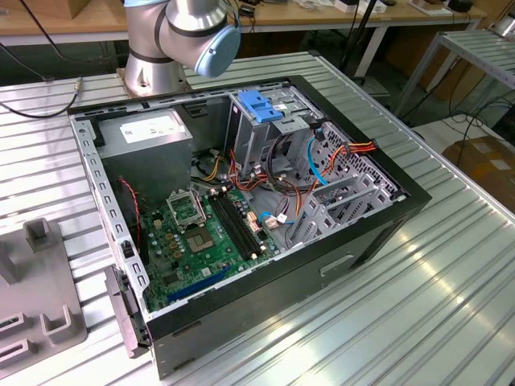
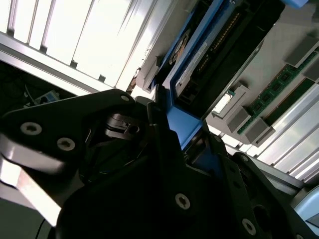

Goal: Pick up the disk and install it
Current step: 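Pick up the disk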

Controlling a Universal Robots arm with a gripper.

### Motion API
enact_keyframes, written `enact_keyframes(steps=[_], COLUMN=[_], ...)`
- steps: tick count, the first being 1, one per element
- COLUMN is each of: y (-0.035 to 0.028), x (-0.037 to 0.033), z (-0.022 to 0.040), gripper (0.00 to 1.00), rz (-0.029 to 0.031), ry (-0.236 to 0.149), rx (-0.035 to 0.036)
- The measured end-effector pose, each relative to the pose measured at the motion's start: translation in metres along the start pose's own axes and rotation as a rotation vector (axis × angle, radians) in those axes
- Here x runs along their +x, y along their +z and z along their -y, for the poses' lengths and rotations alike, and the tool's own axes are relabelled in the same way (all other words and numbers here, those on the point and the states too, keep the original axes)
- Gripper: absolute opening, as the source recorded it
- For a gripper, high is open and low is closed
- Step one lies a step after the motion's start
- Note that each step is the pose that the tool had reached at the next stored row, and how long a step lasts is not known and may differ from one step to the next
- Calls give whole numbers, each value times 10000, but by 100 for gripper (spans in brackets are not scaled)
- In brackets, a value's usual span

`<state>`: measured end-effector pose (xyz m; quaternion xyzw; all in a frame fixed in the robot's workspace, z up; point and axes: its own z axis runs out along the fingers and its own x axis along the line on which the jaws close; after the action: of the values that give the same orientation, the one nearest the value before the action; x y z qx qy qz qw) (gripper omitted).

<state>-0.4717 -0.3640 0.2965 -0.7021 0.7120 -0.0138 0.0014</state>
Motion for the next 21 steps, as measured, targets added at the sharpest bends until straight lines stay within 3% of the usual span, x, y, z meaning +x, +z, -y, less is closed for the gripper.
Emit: enact_keyframes(steps=[3, 7, 10, 12, 15, 21], y=[-36, -164, -306, -442, -582, -922], x=[1, 3, 6, 8, 10, 16], z=[2, 5, 8, 11, 14, 21], gripper=[37, 37, 37, 37, 37, 37], rz=[0, 0, 0, 1, 0, -1], ry=[-1, -1, -1, 0, 0, 0], rx=[1, 11, 16, 19, 20, 24])
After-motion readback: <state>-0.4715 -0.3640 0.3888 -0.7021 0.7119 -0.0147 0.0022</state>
